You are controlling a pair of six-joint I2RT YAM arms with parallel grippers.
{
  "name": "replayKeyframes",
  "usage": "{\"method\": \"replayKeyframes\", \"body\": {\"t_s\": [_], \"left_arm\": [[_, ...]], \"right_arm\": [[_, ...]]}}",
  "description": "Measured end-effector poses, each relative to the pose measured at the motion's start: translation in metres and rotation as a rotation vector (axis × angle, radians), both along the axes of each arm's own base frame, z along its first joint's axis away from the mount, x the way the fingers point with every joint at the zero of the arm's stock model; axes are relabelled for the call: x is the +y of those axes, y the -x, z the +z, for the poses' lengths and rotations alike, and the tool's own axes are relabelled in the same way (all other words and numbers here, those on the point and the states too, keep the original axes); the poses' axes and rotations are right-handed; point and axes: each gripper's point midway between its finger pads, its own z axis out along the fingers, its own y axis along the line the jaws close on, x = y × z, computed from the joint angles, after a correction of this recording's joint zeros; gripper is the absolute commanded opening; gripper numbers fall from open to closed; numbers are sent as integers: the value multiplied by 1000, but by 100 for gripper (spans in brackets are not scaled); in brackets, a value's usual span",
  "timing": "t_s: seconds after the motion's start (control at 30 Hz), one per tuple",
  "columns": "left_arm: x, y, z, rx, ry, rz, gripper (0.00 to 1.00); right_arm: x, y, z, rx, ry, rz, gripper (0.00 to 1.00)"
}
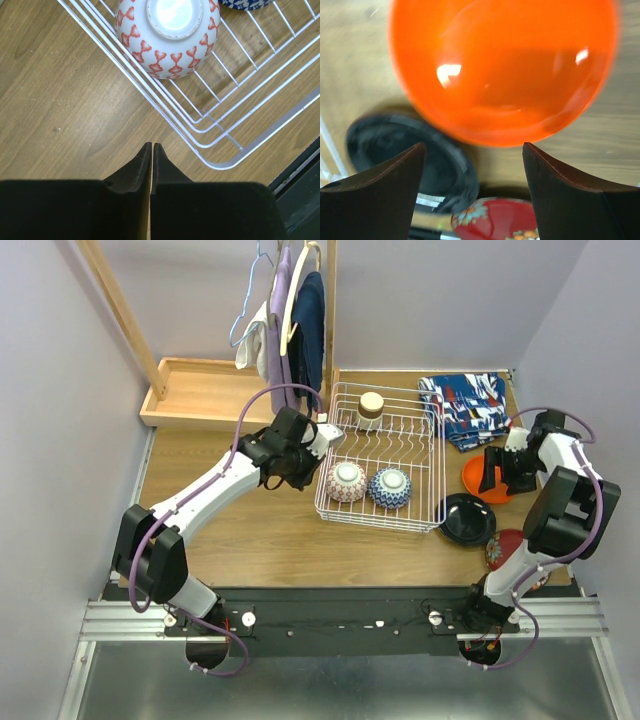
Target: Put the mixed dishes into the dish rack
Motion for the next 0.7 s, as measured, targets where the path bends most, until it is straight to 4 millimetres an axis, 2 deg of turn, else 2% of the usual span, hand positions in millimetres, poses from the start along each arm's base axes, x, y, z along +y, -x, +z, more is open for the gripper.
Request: {"method": "replayKeyframes", "body": {"t_s": [0.1, 0.17, 0.2, 0.3, 0.63, 0.7], "left_arm": [[2, 2, 1, 6, -12, -10, 20], [2, 2, 4, 3, -16, -18, 30], [2, 2, 6, -2, -16, -22, 41], [0, -2, 12, -21, -13, -29, 52], [-9, -5, 14, -37, -22, -61, 57], [-10, -5, 13, -36, -22, -64, 57]], "right_arm": [[-10, -10, -5, -20, 42, -56, 84], [-15, -14, -7, -30, 63, -93, 85], [-18, -16, -8, -38, 74, -123, 86], [-25, -13, -11, -48, 116, -217, 87], [-42, -15, -6, -98, 193, -424, 89], [-43, -16, -6, -101, 198, -452, 86]]}}
